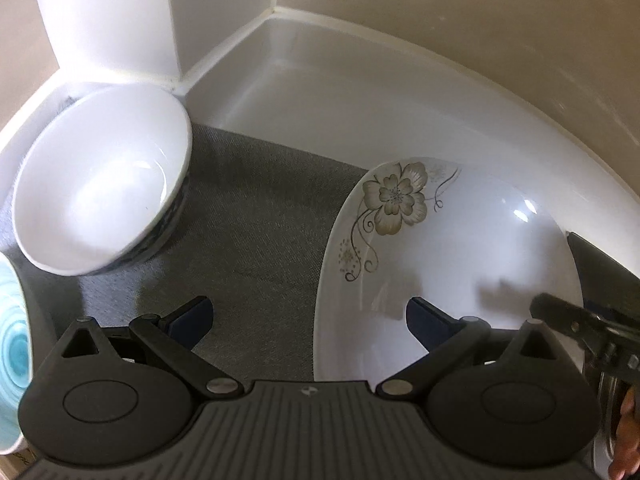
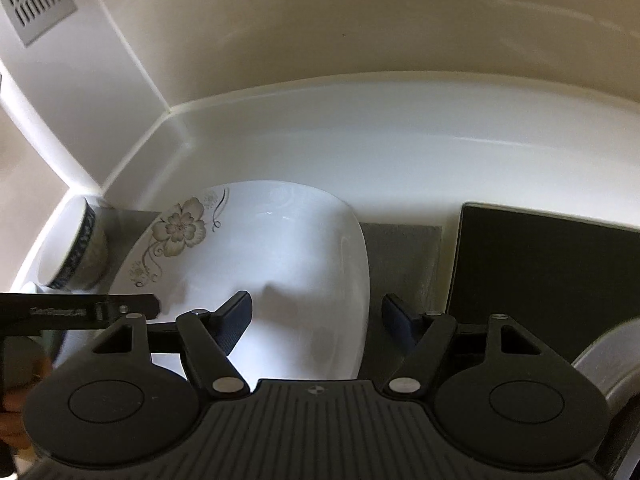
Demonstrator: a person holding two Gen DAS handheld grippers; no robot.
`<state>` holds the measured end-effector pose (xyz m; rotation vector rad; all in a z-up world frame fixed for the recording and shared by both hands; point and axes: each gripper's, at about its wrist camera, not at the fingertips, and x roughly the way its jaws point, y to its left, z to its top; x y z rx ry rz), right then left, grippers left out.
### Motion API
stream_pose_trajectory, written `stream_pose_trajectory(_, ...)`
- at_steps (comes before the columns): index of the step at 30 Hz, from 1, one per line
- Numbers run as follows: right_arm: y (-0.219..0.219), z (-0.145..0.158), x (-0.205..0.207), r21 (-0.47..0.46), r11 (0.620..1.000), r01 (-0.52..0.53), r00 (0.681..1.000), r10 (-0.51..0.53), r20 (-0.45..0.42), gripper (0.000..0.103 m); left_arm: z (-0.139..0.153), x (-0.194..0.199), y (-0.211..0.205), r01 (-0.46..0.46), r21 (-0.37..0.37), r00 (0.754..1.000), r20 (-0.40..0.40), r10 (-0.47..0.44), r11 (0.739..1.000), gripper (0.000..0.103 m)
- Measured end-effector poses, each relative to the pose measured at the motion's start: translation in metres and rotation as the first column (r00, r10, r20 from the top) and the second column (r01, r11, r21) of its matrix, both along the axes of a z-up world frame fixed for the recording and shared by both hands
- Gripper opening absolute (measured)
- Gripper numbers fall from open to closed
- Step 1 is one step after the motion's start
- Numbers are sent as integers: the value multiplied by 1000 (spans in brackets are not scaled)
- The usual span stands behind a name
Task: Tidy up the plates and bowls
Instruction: 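Move both grippers to the rim of the other white flower plate, then close both grippers on the white flower plate rim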
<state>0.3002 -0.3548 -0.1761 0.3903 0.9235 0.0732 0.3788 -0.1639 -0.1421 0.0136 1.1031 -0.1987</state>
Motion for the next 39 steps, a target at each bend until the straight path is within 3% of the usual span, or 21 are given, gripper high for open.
stream_pose_trajectory(5, -7, -6, -9, 66, 998, 23, 1000, -23, -1, 74, -2, 0, -8, 17, 34, 1000, -2, -17, 999, 103)
stream_pose_trajectory(14, -5, -6, -13, 71, 997, 16, 1000, -17, 16, 77, -4, 7, -18, 49, 52, 999, -27, -47, 997, 102)
stream_pose_trajectory(15, -4, -6, -13, 64, 998, 14, 1000, -15, 20, 75, -3, 7, -19, 61, 50, 998, -35, -60, 997, 98)
stream_pose_trajectory(16, 0, -6, -13, 43, 999, 11, 1000, -11, 18, 69, 1, 6, -20, 76, 33, 997, -25, -75, 997, 78)
stream_pose_trajectory(17, 4, -5, -11, 22, 1000, 4, 1000, -4, 10, 54, 6, 5, -21, 94, 9, 995, -14, -94, 996, 63)
stream_pose_trajectory(18, 6, -4, -10, -13, 1000, 23, 1000, -23, -1, 40, 9, 5, -22, 99, -3, 995, -29, -99, 995, 55)
stream_pose_trajectory(20, 2, -3, -9, -16, 997, 78, 997, -79, -27, 29, 10, 7, -17, 70, -9, 997, -39, -70, 998, 47)
stream_pose_trajectory(22, -5, -4, -9, 35, 993, 109, 993, -107, -47, 27, 10, 7, -9, 73, -37, 996, -41, -74, 997, 41)
stream_pose_trajectory(39, -10, 12, -7, 62, 993, 105, 993, -101, -60, 25, 33, -6, 0, 70, -77, 997, -25, -73, 995, 41)
